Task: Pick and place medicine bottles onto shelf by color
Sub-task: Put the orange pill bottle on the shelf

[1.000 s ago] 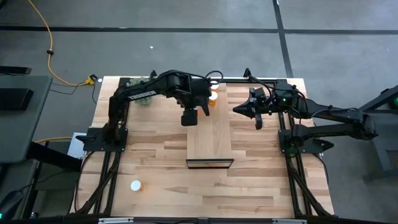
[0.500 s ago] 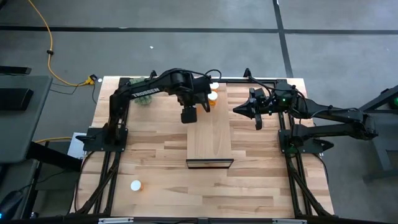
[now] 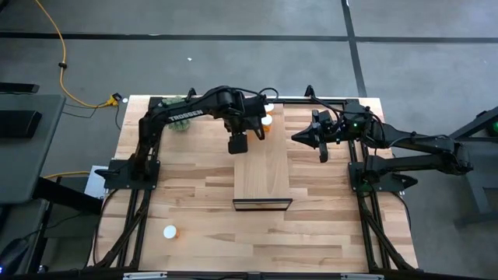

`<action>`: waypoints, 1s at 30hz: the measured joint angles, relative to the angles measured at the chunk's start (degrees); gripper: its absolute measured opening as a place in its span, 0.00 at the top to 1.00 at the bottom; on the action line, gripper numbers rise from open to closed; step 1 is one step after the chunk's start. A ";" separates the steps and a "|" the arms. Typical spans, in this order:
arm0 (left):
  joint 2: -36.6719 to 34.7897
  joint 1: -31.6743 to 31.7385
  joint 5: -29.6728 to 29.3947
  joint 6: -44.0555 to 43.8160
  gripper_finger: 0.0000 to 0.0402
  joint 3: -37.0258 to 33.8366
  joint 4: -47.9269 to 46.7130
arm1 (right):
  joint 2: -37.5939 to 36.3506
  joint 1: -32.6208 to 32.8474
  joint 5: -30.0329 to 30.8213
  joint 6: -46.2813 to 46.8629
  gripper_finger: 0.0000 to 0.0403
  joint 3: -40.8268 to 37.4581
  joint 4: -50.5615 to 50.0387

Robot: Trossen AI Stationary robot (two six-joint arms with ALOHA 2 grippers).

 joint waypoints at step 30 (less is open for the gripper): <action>1.13 0.44 -0.62 2.01 0.40 -0.02 1.16 | 0.00 0.02 0.00 0.04 1.00 0.00 0.00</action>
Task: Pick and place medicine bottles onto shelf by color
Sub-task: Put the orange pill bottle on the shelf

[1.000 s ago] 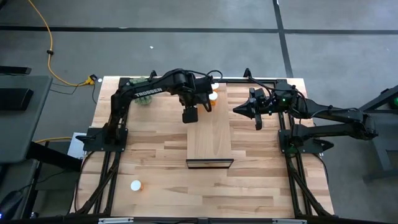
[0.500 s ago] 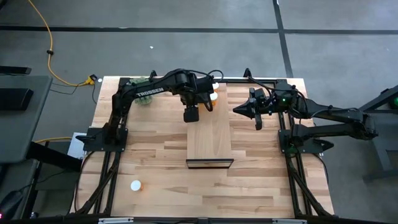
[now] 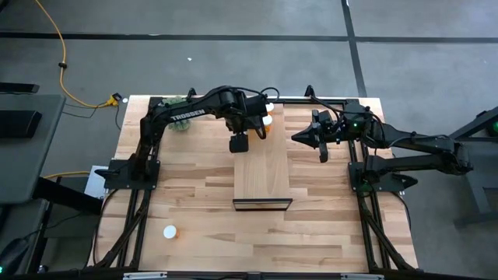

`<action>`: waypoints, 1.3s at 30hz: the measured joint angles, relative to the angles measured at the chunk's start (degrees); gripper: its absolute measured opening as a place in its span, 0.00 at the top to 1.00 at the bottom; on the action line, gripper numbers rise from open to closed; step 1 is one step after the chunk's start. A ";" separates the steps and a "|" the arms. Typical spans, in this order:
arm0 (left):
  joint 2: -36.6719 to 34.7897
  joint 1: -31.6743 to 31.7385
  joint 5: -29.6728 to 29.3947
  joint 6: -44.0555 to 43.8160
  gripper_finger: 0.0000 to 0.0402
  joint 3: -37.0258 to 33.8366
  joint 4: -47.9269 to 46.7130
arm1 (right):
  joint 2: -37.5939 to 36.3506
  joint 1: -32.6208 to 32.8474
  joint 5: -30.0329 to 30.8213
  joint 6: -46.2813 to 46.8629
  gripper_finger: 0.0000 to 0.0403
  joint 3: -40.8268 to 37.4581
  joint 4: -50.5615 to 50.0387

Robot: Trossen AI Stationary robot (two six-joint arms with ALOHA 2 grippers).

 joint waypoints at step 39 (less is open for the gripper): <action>-35.12 -5.20 3.53 -14.62 0.40 -26.86 47.74 | -0.02 -0.02 0.00 -0.04 1.00 0.00 0.04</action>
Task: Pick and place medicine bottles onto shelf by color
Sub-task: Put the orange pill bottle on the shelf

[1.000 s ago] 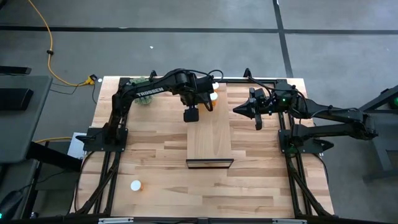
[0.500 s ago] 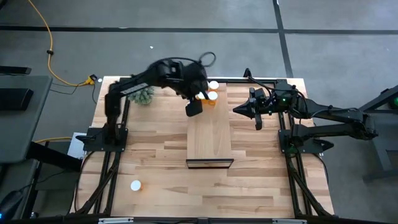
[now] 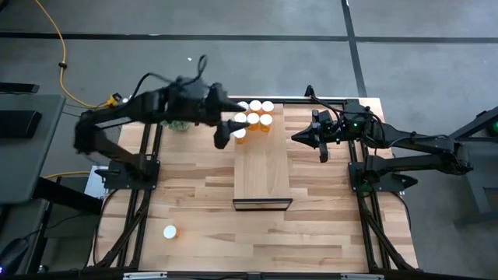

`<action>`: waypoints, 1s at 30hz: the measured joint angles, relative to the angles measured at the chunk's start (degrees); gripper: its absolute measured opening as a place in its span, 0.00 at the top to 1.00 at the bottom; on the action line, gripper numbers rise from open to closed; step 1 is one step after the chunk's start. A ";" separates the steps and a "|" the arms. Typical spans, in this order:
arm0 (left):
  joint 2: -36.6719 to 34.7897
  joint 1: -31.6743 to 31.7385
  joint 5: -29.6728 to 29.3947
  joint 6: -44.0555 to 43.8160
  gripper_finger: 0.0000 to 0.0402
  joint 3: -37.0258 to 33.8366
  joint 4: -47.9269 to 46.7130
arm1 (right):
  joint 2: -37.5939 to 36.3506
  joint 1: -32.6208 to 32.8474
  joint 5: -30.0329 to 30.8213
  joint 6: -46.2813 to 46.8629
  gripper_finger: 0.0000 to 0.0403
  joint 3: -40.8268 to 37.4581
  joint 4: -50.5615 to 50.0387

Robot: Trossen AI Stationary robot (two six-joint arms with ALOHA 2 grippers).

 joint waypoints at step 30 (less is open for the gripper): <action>-37.81 -4.37 4.32 -5.36 0.42 -63.25 52.98 | 0.00 0.00 0.02 -2.34 1.00 0.00 3.83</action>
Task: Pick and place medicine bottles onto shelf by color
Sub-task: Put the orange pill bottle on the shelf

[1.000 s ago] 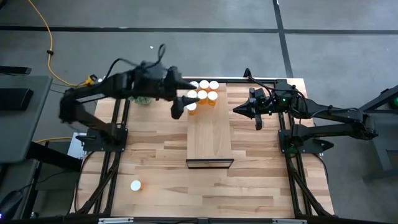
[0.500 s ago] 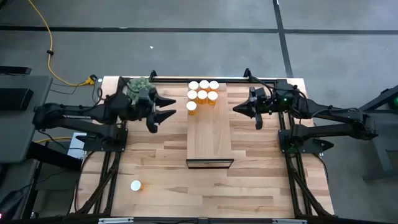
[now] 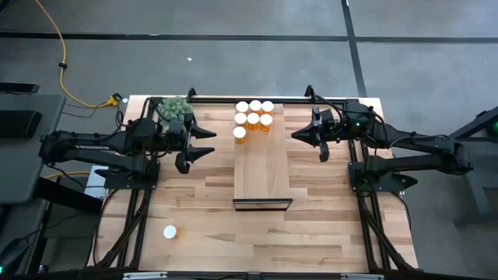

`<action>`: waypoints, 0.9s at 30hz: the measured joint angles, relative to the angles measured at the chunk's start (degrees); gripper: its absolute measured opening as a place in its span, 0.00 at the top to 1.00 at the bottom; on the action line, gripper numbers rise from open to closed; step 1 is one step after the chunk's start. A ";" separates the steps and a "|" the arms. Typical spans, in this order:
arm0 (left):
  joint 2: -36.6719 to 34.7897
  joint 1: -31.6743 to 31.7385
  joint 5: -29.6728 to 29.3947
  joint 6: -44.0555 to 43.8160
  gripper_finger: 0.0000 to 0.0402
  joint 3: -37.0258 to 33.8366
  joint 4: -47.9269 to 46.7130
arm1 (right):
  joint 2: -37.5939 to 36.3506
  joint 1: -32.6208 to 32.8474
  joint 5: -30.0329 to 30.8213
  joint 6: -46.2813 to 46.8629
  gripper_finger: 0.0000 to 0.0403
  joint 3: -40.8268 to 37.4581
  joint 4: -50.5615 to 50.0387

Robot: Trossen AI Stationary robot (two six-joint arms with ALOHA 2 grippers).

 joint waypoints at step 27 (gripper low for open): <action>3.15 -6.12 -3.52 -0.65 0.42 9.60 -20.36 | 0.20 0.00 -0.02 -4.16 1.00 0.00 0.06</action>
